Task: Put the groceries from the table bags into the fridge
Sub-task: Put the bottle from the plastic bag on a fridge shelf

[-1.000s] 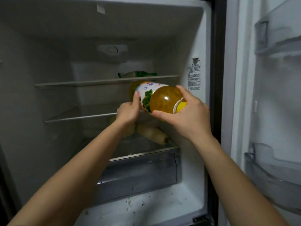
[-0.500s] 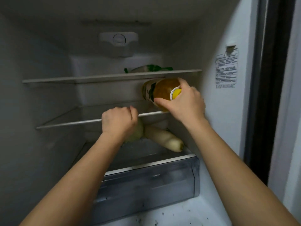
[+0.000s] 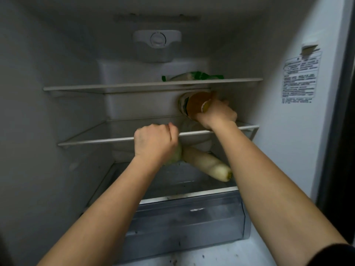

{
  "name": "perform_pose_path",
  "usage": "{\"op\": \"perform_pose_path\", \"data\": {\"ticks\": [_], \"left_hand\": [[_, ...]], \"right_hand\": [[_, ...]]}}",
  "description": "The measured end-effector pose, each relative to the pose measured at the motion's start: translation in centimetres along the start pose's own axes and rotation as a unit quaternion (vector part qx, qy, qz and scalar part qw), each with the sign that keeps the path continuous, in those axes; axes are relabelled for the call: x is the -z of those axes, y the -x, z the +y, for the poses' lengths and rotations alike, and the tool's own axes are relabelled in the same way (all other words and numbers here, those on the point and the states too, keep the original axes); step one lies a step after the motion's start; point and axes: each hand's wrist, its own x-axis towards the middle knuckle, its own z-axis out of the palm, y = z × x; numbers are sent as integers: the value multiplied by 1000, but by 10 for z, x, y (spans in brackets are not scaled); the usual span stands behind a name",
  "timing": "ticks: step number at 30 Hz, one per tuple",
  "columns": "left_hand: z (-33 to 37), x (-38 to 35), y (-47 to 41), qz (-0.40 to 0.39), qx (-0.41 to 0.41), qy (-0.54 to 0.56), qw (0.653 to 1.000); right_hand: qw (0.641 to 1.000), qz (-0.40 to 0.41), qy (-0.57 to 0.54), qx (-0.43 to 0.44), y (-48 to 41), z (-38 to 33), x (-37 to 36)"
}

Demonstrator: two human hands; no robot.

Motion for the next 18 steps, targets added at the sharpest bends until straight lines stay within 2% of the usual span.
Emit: {"op": "perform_pose_path", "data": {"ticks": [6,10,15,18], "left_hand": [[0,1,1,-10,-17,-19,1000],[-1,2,0,-32,-15,-21,999],[-8,-4,16,102,-46,17,994],[-10,-14,45,112,-47,46,991]], "right_hand": [[1000,13,-11,-24,2,3,-8],[994,103,-41,5,23,5,-4],[973,178,-52,138,72,43,-23],[963,178,-18,200,106,77,-41]]}}
